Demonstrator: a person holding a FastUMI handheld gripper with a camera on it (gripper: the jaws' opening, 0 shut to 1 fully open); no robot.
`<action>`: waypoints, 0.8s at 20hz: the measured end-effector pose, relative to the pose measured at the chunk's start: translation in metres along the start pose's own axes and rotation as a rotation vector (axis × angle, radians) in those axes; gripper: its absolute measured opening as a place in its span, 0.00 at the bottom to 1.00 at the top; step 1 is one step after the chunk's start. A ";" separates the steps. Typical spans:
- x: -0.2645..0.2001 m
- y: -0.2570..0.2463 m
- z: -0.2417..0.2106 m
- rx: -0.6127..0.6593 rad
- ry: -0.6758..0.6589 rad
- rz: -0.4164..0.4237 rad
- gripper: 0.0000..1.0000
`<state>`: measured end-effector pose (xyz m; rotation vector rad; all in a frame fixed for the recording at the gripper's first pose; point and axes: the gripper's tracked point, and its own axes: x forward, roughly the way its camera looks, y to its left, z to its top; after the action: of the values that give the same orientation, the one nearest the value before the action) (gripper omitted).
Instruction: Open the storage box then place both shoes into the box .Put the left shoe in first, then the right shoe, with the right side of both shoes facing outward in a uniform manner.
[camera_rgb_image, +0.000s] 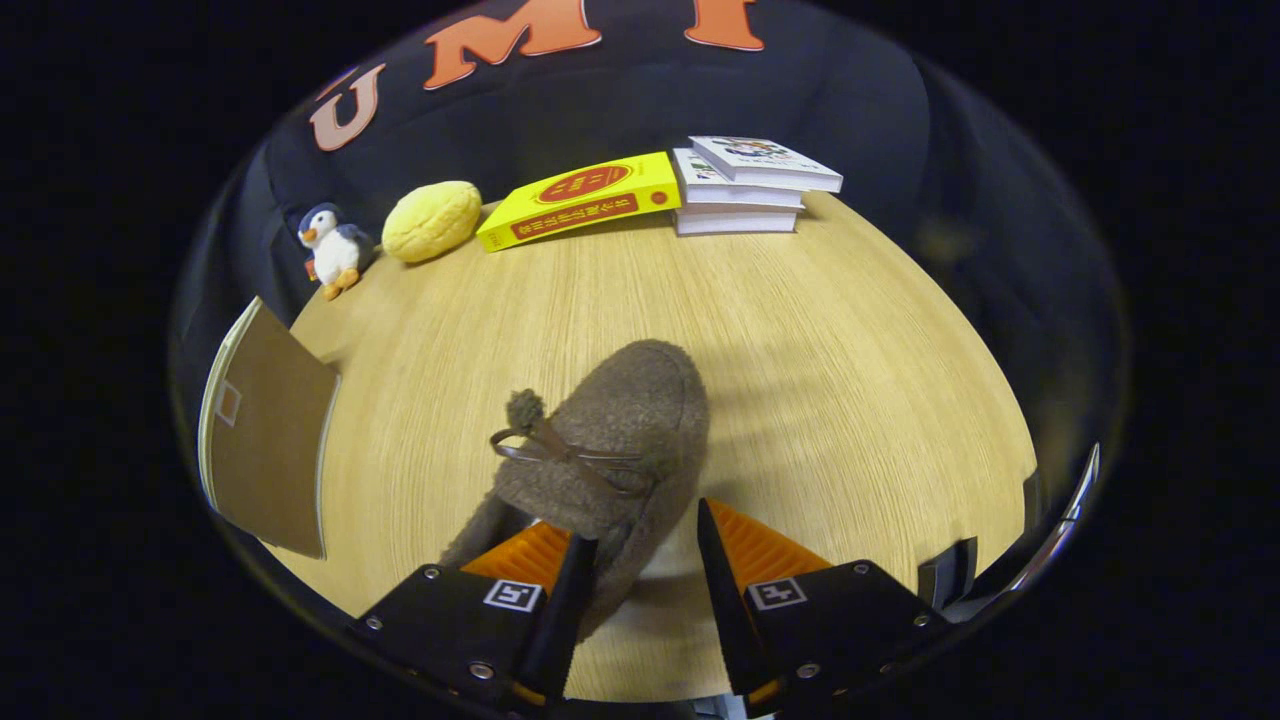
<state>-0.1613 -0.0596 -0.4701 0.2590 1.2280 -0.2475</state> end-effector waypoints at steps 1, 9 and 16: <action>0.004 0.002 0.003 0.014 -0.022 -0.004 0.59; 0.004 0.003 0.016 0.003 -0.040 -0.040 0.07; -0.053 0.065 0.071 0.017 -0.101 0.032 0.05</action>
<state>-0.0940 -0.0192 -0.3934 0.2770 1.1213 -0.2406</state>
